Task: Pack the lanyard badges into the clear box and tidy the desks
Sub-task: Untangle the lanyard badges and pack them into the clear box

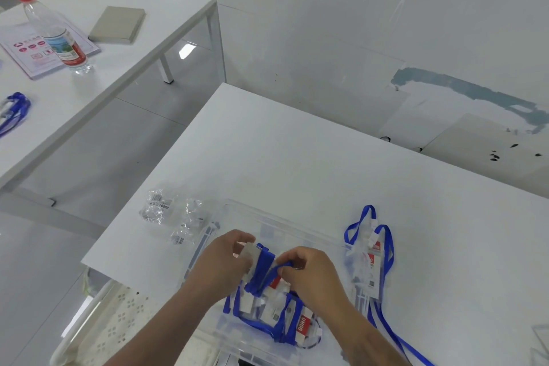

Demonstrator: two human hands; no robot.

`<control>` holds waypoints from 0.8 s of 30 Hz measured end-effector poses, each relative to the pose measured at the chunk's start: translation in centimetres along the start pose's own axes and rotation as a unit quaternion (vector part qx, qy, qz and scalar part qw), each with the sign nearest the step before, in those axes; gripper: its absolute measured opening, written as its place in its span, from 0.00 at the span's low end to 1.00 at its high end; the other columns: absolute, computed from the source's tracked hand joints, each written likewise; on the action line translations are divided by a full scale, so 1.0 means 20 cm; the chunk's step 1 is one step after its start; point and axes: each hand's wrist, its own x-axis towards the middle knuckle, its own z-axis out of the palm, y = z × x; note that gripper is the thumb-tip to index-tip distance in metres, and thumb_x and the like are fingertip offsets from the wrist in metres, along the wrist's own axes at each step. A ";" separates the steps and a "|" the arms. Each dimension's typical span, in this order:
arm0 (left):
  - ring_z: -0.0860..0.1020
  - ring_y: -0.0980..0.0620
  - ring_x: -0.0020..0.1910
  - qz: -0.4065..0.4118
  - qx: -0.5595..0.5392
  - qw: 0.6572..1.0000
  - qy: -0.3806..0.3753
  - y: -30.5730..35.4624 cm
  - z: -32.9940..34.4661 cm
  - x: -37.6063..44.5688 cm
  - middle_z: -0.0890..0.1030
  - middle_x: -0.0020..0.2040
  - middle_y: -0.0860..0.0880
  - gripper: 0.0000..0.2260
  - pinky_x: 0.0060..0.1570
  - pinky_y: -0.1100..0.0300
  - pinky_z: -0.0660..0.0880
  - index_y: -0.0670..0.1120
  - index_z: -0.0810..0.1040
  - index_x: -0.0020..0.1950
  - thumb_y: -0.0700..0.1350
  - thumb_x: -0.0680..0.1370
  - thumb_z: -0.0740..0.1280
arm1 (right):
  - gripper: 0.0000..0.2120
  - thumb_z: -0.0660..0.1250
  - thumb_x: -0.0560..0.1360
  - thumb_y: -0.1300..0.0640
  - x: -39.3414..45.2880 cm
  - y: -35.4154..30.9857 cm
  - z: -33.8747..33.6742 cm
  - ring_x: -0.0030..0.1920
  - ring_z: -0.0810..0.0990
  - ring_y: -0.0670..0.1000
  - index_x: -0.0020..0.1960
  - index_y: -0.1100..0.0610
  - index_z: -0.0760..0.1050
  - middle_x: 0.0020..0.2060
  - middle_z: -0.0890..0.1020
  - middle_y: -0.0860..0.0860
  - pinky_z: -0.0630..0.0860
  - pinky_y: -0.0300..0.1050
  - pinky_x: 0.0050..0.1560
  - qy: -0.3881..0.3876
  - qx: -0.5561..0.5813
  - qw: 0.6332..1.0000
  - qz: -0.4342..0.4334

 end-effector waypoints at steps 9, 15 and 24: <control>0.64 0.51 0.73 0.069 0.218 0.973 0.020 -0.05 0.13 -0.01 0.60 0.77 0.51 0.24 0.68 0.62 0.64 0.50 0.61 0.76 0.42 0.80 0.62 | 0.14 0.61 0.78 0.62 0.10 -0.04 0.17 0.45 0.81 0.43 0.51 0.49 0.82 0.47 0.84 0.45 0.76 0.35 0.50 0.039 -0.100 0.994 -0.022; 0.75 0.53 0.55 0.095 0.287 0.952 -0.052 -0.09 0.19 0.02 0.75 0.61 0.52 0.14 0.59 0.60 0.74 0.54 0.73 0.66 0.43 0.81 0.60 | 0.13 0.61 0.80 0.60 0.12 -0.06 0.19 0.51 0.81 0.46 0.58 0.50 0.80 0.52 0.84 0.47 0.77 0.39 0.56 0.063 -0.158 0.984 -0.057; 0.68 0.49 0.65 0.112 0.384 0.913 -0.083 -0.12 0.21 0.06 0.69 0.68 0.50 0.21 0.62 0.53 0.73 0.53 0.66 0.73 0.50 0.79 0.62 | 0.22 0.62 0.80 0.58 0.04 -0.06 0.15 0.68 0.72 0.50 0.73 0.49 0.66 0.70 0.72 0.48 0.69 0.45 0.69 -0.008 -0.223 0.973 -0.060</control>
